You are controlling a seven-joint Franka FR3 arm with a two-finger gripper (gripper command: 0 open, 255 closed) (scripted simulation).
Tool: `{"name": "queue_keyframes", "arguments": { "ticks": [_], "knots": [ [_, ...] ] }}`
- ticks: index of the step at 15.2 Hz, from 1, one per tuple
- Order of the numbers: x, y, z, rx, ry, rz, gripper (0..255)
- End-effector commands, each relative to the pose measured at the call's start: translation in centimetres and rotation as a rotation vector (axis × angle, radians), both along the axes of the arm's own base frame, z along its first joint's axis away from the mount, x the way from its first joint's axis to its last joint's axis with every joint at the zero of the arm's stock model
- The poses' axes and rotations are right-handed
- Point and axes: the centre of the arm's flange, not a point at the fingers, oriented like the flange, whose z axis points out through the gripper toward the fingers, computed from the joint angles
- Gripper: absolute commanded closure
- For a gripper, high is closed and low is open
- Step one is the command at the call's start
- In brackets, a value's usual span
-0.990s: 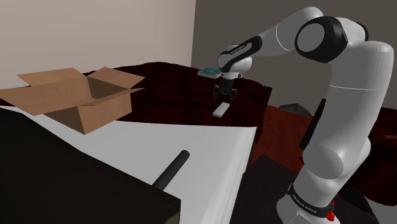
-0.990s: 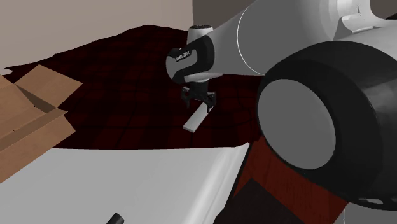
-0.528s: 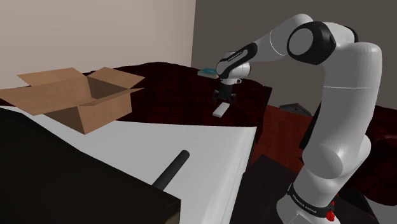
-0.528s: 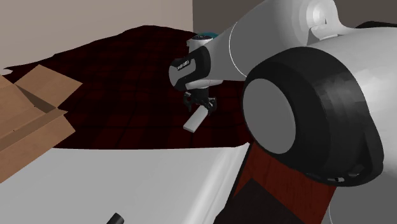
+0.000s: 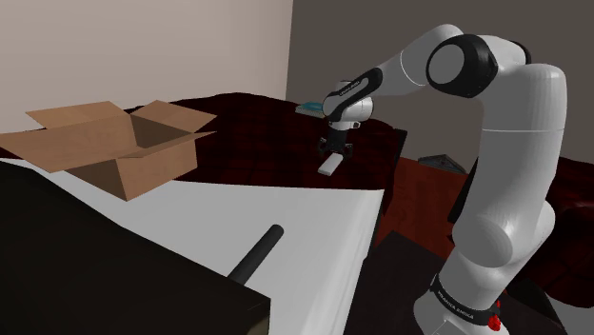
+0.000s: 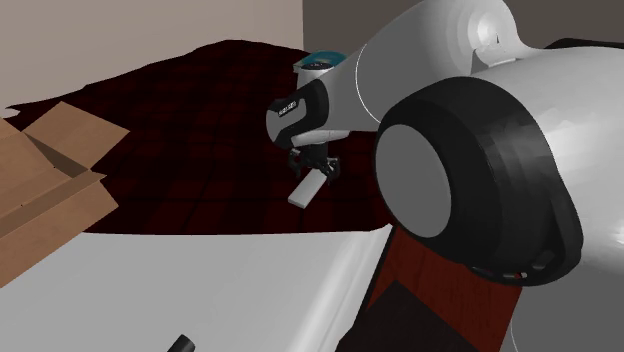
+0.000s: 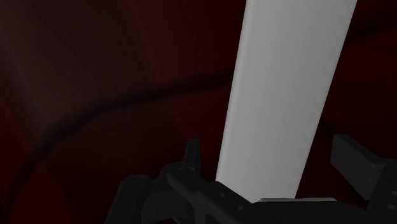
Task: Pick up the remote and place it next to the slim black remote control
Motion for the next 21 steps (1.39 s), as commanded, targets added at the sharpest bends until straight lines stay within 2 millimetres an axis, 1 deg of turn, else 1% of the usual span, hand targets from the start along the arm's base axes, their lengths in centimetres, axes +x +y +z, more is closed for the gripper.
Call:
{"name": "queue_keyframes", "arguments": {
  "ticks": [1, 2, 11, 21],
  "knots": [
    [0.0, 0.0, 0.0, 0.000, 0.000, 0.000, 0],
    [0.0, 0.0, 0.0, 0.000, 0.000, 0.000, 255],
    [0.0, 0.0, 0.0, 0.000, 0.000, 0.000, 255],
    [0.0, 0.0, 5.3, 0.000, 0.000, 0.000, 255]
  ]
}}
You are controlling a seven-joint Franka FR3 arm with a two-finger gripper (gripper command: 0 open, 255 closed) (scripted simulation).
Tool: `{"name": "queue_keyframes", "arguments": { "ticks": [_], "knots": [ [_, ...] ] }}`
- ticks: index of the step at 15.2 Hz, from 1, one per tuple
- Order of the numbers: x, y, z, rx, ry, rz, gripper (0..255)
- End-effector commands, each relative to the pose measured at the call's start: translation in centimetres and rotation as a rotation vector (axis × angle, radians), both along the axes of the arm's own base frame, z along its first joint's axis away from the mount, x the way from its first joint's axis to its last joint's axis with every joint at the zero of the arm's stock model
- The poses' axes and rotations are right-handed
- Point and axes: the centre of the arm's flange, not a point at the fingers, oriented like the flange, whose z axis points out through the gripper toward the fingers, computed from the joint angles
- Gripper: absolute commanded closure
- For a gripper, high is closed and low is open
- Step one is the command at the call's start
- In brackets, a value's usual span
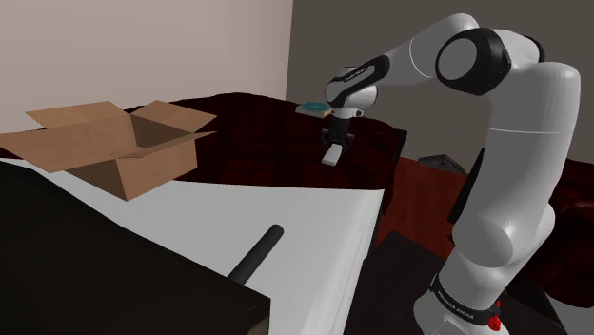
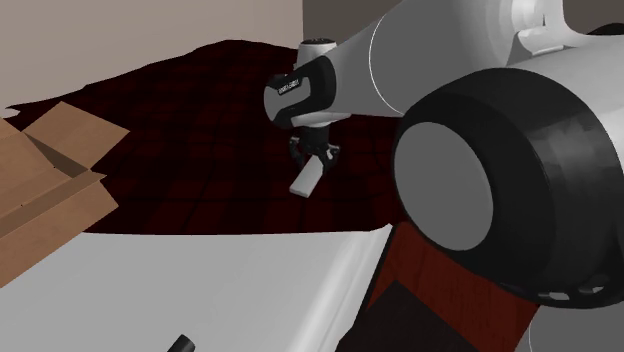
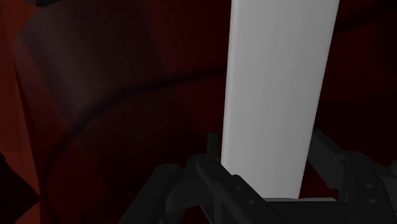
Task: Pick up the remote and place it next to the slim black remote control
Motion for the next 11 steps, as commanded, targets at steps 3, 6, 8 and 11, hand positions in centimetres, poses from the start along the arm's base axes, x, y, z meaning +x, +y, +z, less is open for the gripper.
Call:
{"name": "queue_keyframes", "arguments": {
  "ticks": [3, 6, 8, 11],
  "knots": [
    [0.1, 0.1, 2.1, 0.000, 0.000, 0.000, 255],
    [0.1, 0.1, 3.7, 0.000, 0.000, 0.000, 255],
    [-0.6, 1.2, 4.1, 0.000, 0.000, 0.000, 255],
    [-2.6, 4.7, 4.1, 0.000, 0.000, 0.000, 255]
  ]
}}
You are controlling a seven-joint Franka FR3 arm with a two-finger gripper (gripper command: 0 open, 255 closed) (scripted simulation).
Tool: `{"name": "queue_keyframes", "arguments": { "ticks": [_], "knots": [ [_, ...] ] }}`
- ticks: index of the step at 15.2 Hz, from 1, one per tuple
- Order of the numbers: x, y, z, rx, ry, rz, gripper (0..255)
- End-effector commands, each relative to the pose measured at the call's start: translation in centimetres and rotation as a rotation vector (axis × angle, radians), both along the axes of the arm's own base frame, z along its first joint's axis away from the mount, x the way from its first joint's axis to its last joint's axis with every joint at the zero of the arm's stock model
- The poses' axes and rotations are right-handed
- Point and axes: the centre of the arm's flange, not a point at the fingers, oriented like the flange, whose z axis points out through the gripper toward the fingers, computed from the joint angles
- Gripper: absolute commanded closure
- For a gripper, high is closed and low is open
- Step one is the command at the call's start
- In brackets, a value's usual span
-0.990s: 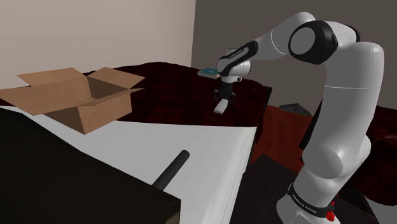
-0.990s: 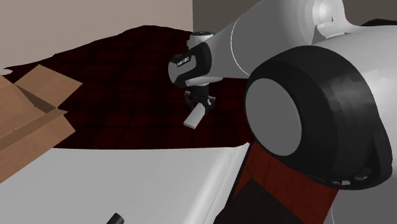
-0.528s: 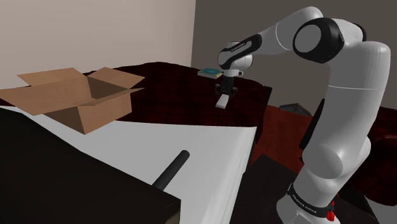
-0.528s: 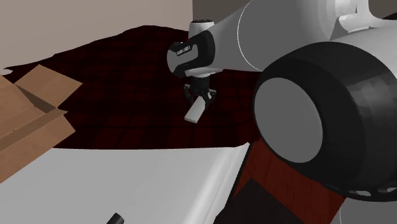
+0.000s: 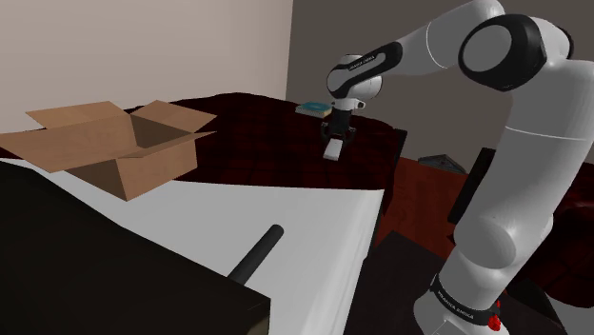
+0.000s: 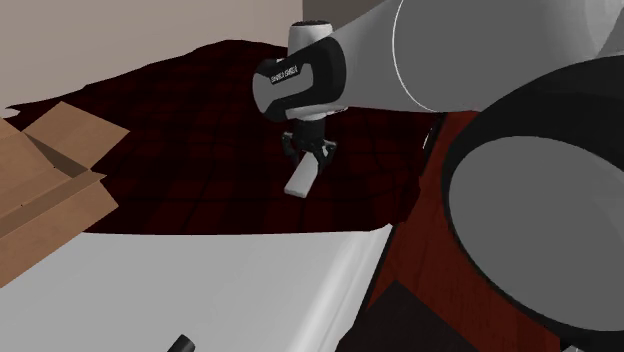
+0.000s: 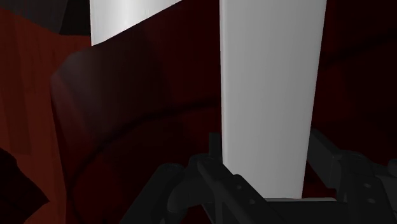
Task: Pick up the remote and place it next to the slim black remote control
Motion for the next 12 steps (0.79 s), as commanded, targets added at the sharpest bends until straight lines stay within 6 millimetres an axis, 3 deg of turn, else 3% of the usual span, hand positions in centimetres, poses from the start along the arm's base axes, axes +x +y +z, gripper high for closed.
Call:
{"name": "queue_keyframes", "arguments": {
  "ticks": [1, 12],
  "knots": [
    [-1.4, 2.2, 0.1, 0.000, 0.000, 0.000, 255],
    [-8.8, 14.7, 0.2, 0.000, 0.000, 0.000, 255]
  ]
}}
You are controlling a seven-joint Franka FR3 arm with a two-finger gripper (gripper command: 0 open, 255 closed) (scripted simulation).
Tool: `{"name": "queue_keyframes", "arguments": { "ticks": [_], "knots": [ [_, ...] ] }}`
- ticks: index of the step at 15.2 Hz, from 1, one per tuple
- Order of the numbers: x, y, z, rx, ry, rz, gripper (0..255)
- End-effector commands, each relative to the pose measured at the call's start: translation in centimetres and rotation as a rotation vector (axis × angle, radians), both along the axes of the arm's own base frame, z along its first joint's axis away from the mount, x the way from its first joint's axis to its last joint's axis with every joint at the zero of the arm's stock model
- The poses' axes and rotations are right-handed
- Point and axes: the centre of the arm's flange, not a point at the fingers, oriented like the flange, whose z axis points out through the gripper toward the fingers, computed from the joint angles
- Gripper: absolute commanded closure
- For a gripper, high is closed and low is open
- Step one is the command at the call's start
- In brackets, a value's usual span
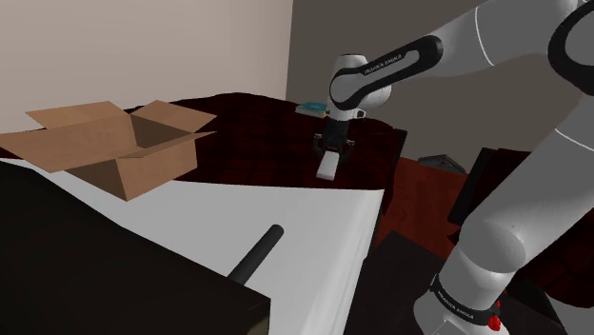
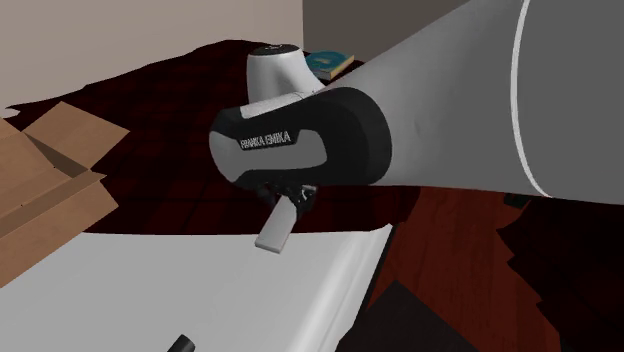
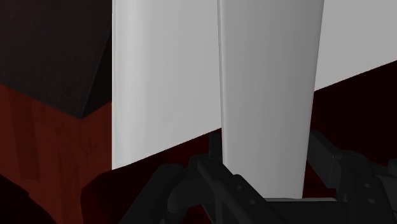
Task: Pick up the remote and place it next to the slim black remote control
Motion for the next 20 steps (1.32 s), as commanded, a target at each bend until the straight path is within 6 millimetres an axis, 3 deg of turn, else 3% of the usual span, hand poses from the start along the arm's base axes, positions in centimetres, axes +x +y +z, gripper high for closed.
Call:
{"name": "queue_keyframes", "arguments": {
  "ticks": [1, 18, 20],
  "knots": [
    [-1.6, 2.2, 0.0, -0.001, 0.000, -0.001, 255],
    [-12.9, 21.4, 0.2, -0.001, 0.000, -0.001, 255],
    [-12.9, 21.4, -0.9, -0.001, 0.000, -0.001, 255]
  ]
}}
